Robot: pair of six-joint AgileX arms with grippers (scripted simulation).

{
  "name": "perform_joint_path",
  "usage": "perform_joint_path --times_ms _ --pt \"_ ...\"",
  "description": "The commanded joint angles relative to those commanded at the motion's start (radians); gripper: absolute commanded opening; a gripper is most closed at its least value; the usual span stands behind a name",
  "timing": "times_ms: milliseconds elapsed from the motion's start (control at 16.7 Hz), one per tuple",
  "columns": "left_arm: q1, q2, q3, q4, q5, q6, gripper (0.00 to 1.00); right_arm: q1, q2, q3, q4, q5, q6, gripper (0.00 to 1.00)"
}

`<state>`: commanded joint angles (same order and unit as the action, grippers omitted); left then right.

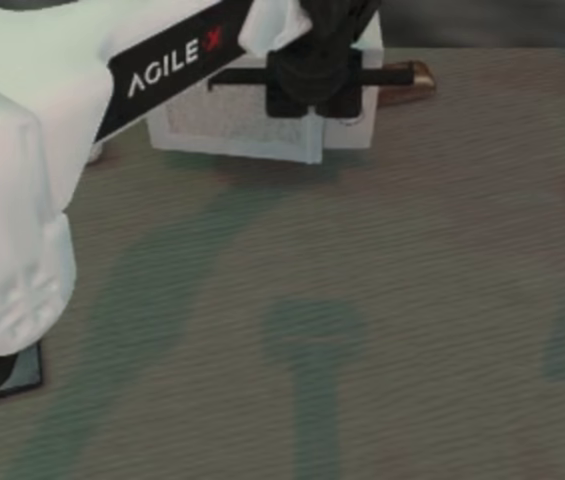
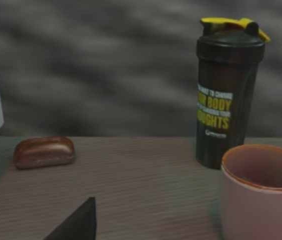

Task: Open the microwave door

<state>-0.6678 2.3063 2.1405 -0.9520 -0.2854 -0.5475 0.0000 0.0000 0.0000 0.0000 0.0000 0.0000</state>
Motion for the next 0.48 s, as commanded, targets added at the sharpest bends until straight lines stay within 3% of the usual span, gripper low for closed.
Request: perform_joint_path --times_ms 480 --pt "0.011 -0.077 -0.133 0.069 0.023 0.069 0.00 0.000 0.000 0.000 0.000 0.000 0.000 1.00"
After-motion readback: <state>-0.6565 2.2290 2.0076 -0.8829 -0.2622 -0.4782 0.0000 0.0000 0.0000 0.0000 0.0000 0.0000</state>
